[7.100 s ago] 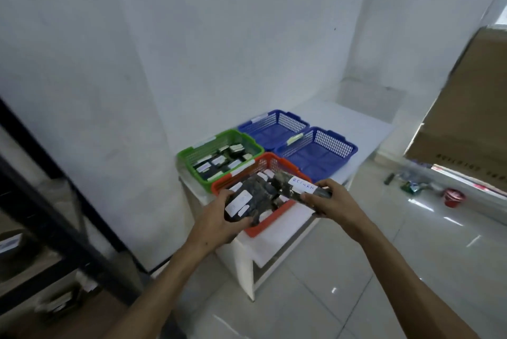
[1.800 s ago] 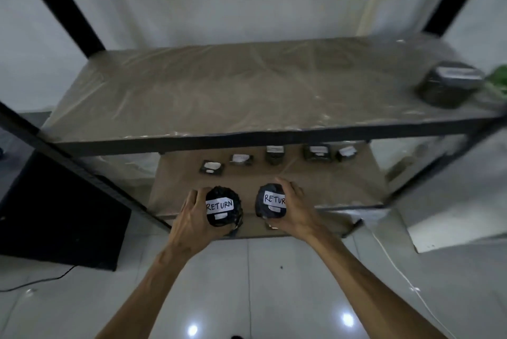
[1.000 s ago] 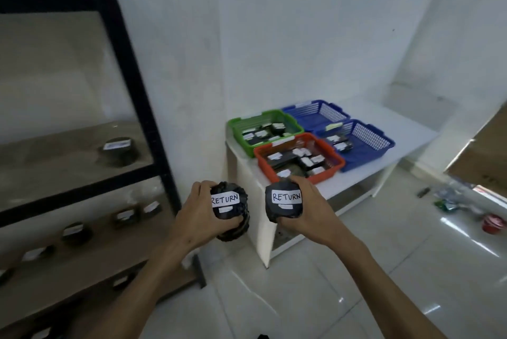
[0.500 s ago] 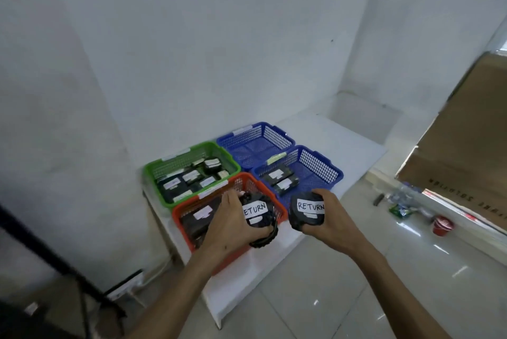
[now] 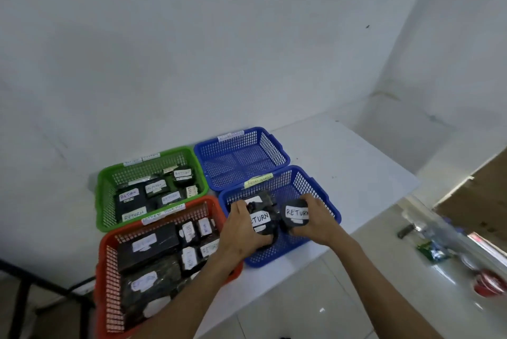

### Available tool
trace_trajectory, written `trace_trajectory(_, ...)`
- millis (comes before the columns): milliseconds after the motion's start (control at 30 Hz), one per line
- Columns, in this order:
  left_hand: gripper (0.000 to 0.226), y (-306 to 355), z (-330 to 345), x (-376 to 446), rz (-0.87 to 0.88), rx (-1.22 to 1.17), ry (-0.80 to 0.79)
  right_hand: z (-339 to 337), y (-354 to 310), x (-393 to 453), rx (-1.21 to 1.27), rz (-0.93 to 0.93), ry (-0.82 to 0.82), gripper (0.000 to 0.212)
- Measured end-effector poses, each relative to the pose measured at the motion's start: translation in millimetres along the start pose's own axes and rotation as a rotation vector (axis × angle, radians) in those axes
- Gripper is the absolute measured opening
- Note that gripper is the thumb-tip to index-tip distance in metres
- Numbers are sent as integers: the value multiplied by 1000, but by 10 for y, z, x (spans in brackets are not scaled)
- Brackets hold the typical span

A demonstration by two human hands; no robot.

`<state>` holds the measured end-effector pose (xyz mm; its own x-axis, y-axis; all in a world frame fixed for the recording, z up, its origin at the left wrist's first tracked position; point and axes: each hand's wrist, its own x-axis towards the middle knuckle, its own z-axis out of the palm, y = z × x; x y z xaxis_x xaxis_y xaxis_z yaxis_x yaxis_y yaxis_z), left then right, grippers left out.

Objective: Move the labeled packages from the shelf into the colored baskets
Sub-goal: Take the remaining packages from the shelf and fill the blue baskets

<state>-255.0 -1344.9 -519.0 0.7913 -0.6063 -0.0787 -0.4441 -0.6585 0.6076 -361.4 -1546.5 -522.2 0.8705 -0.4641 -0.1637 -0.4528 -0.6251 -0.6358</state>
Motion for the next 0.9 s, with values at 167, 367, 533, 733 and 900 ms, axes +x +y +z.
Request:
trace_trajectory(167,100,26,411,195,-112,137,-19,128,386,485,-38,-41,-213,86)
trace_trajectory(367,94,-126,700,223,-167,342,-22,432,596,729,-61,-101,-331,85)
trace_trajectory(533,99,-196,850,202,-199,440,10,653,678,833,-112,-118,-387,90)
trace_trajectory(733,116,-249,829,217,-227,438,-72,709,770,922,-107,-95,-474,98)
trace_trajectory(900,118,-252,703,159,-183,366,-140,611,710,943,-75,-63,-529,104)
